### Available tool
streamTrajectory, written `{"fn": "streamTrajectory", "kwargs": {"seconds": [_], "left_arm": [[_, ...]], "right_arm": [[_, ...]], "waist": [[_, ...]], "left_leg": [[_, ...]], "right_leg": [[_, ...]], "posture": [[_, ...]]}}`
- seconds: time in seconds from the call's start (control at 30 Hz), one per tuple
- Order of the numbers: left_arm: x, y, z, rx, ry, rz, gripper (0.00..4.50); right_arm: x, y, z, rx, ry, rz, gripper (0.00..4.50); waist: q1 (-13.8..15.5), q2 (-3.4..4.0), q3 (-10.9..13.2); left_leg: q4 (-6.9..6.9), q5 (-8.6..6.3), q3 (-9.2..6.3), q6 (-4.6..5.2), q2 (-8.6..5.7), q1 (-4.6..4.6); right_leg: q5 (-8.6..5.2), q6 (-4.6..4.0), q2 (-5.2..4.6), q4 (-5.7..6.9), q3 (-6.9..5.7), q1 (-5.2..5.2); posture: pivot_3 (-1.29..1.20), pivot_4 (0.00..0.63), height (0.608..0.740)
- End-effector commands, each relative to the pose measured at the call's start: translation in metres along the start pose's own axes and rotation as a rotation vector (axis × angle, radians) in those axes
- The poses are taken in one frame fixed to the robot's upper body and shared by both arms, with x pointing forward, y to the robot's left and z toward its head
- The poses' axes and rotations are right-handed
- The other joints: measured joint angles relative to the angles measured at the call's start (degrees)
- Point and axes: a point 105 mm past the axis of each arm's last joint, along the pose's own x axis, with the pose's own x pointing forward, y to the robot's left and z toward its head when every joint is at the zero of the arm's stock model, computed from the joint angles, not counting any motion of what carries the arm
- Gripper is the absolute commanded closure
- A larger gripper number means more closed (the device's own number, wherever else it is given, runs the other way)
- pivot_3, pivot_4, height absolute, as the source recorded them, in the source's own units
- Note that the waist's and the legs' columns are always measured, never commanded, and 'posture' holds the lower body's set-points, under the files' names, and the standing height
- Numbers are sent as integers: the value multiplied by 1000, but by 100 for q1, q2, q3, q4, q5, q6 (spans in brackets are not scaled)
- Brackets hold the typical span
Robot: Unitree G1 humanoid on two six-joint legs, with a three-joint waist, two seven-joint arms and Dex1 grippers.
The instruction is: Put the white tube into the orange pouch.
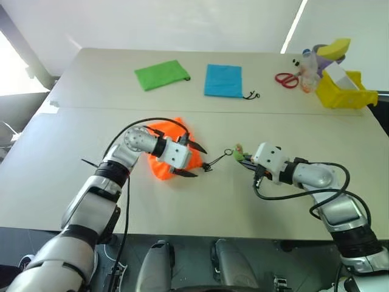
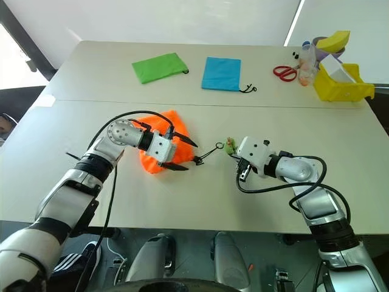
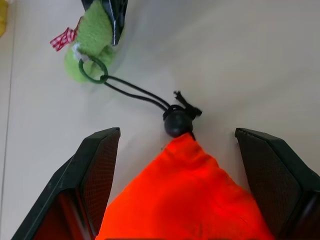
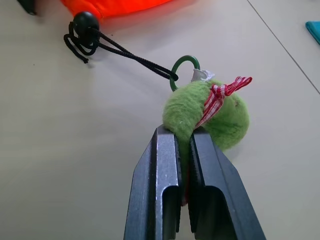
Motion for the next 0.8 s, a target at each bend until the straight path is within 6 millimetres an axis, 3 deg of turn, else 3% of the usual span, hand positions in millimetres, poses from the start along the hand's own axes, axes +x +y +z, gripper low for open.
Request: {"fn": "streamTrajectory", "kwargs": {"seconds": [0.03,0.1,0.23,0.37,0.43,0.6,0.67,0.8], "left_arm": [[8,2,0,17,21,26,792],[12,1,-1,5,25,31,1420],[17,0,2,-10,12,35,3424],[19,-5,4,-26,-1,7,3424],[18,-3,4,-65,-12,16,3424],[4,17,16,-477,-210,56,3424],[-11,19,20,-662,-299,2,3424],[-31,12,16,-862,-325,-109,3424]], "right_arm": [[1,-6,11,-40,-32,-11,4500],[1,-6,11,-41,-33,-8,4500],[0,-5,11,-39,-31,-5,4500],[-1,-3,11,-38,-31,0,4500],[-2,-3,21,19,-82,4,4500],[-5,0,52,167,-230,43,4500],[-7,4,62,210,-267,79,4500],[-7,9,60,234,-243,106,4500]], "waist": [[-6,0,0],[-7,0,0],[-25,0,0],[-14,1,-1],[-13,1,-1],[-24,1,0],[-34,1,0],[-59,1,0]], "left_leg": [[1,0,1,0,-1,0],[1,0,0,0,0,2],[0,0,0,0,1,3],[-1,0,0,0,1,3],[-1,0,0,0,1,3],[-1,0,-2,0,3,3],[-1,0,-3,0,3,3],[-1,0,-6,0,5,5]], "right_leg": [[0,1,0,0,1,0],[1,1,1,0,1,1],[1,1,3,1,1,1],[1,2,3,1,1,1],[1,1,2,1,1,1],[1,1,5,6,0,1],[1,1,5,6,0,1],[1,1,10,9,-1,1]], "posture": [[0,150,740],[0,150,740],[0,150,740],[0,150,740],[0,150,740],[0,150,740],[0,150,740],[0,150,740]]}}
